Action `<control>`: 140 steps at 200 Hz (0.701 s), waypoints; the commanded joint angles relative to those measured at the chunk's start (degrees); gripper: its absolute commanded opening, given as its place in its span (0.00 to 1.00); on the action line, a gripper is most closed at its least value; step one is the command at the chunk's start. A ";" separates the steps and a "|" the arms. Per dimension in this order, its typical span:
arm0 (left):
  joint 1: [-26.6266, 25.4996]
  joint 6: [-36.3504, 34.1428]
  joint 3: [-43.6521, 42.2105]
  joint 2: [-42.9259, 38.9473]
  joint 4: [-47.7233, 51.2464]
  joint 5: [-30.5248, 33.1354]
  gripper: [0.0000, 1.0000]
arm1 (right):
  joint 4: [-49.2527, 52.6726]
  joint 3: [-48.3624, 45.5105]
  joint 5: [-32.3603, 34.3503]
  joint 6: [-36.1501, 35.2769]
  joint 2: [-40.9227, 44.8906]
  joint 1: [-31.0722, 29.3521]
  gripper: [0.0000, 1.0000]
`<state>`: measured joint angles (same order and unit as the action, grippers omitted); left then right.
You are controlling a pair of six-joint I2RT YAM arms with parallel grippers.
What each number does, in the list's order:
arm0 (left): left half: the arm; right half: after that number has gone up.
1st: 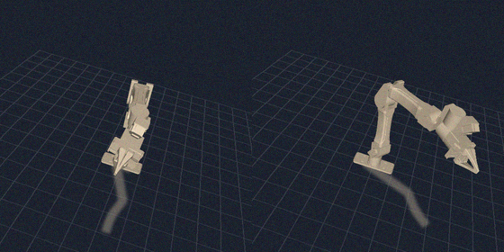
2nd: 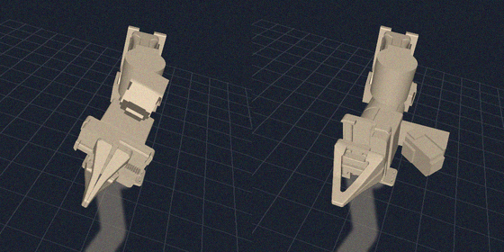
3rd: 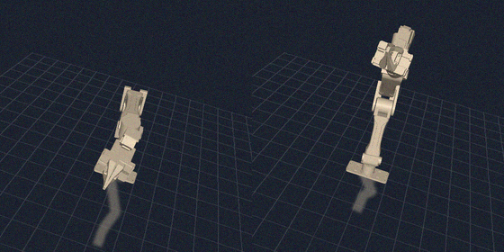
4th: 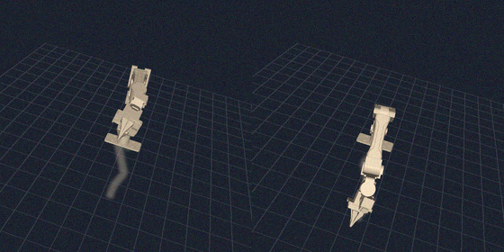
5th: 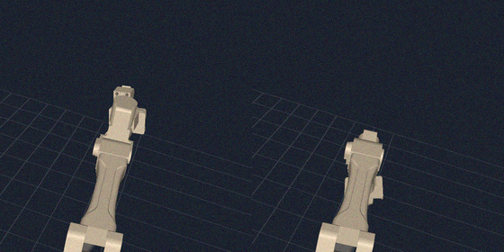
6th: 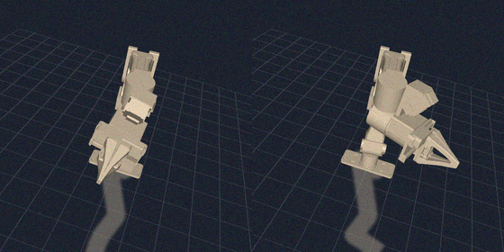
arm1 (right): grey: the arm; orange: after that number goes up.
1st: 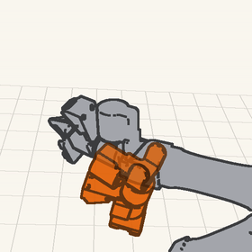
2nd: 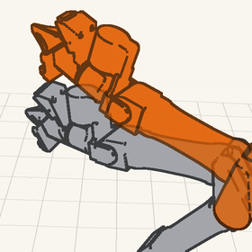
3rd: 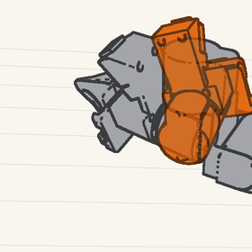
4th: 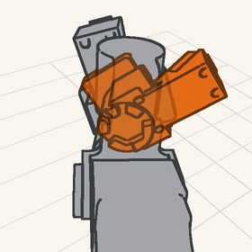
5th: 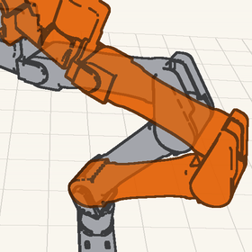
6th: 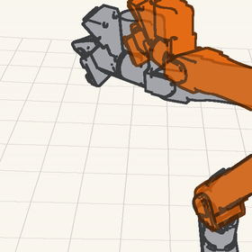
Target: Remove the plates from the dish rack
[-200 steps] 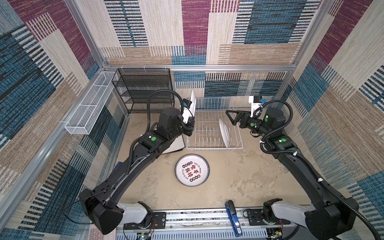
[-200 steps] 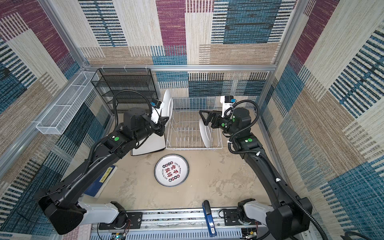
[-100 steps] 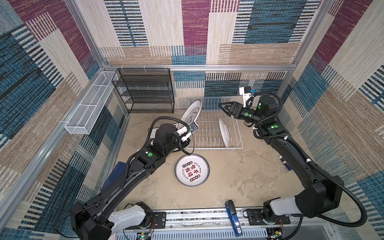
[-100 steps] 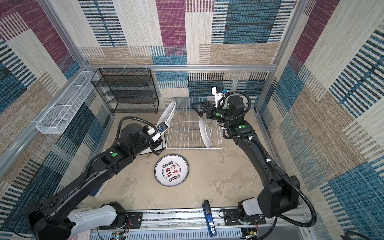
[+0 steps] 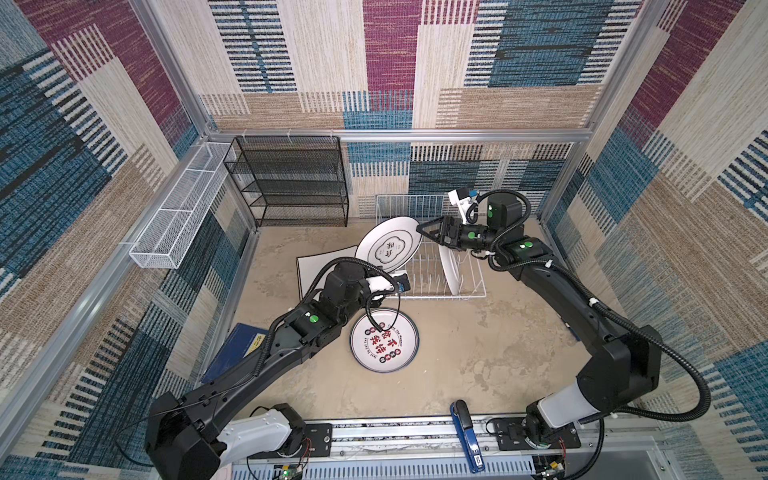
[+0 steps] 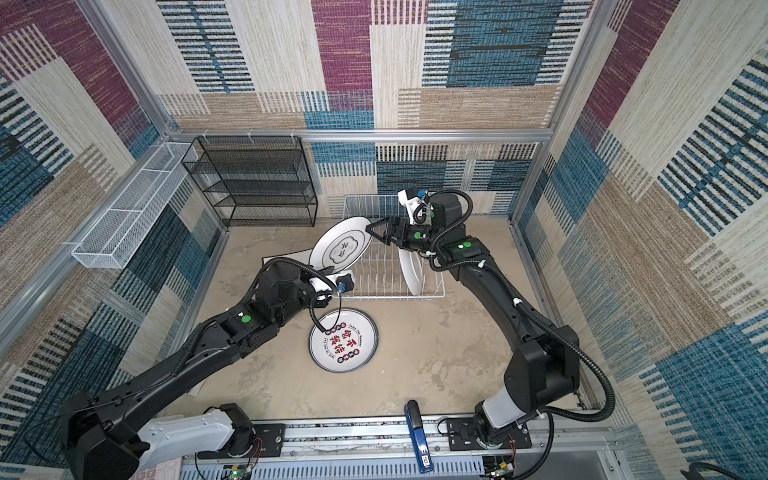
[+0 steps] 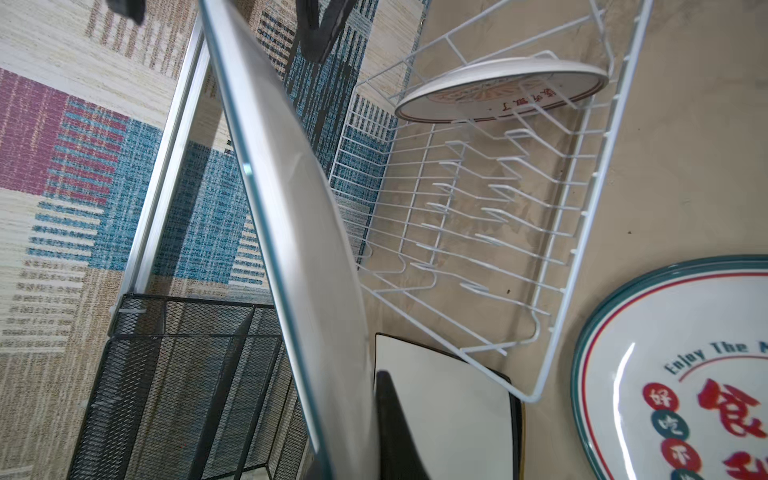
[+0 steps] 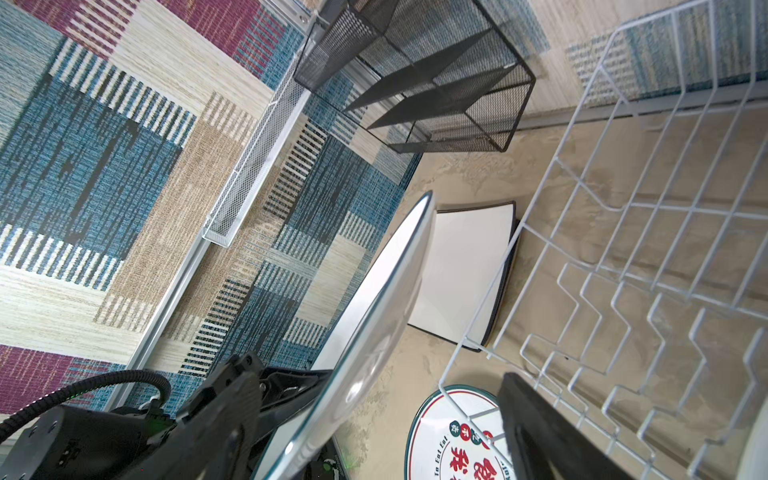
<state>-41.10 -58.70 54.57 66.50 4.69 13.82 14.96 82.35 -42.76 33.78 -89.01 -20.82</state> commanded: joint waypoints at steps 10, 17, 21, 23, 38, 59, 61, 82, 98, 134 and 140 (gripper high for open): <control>-0.49 -9.30 -2.82 0.58 -9.50 4.09 0.00 | 6.70 2.25 3.51 -2.56 -2.87 -1.93 0.86; -0.55 -10.06 -3.15 0.87 -9.94 4.61 0.00 | 6.92 2.00 3.93 -2.27 -3.17 -2.26 0.83; -0.61 -10.53 -3.36 1.04 -9.96 4.90 0.00 | 6.96 1.80 4.16 -2.03 -3.24 -2.46 0.82; -0.70 -10.77 -3.36 1.12 -9.96 5.01 0.00 | 6.93 1.71 4.22 -1.94 -3.27 -2.54 0.81; -1.05 -12.41 -3.66 1.82 -9.96 6.38 0.00 | 6.50 1.00 4.90 -0.97 -3.15 -2.97 0.75; -1.43 -13.28 -4.02 2.11 -9.96 7.38 0.00 | 6.48 0.45 6.29 -0.37 -3.43 -3.26 0.68; -1.44 -13.28 -4.07 2.13 -9.96 7.36 0.00 | 6.48 0.45 6.18 -0.36 -3.55 -3.26 0.67; -1.61 -13.27 -4.55 1.98 -9.97 7.27 0.00 | 6.48 0.49 5.60 0.37 -4.74 -3.68 0.57; -1.79 -13.86 -4.78 2.12 -9.94 7.59 0.00 | 6.89 0.96 5.47 0.46 -5.68 -4.06 0.54; -2.04 -17.21 -5.56 2.41 -9.96 9.39 0.00 | 6.78 1.28 5.83 1.27 -6.44 -4.23 0.41; -2.05 -17.43 -5.66 2.34 -9.94 9.76 0.00 | 6.66 1.32 5.81 1.37 -6.44 -4.24 0.40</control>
<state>-43.03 -73.03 49.30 68.97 -0.75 21.26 22.59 83.20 -37.39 33.82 -95.35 -25.06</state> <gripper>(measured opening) 0.099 0.421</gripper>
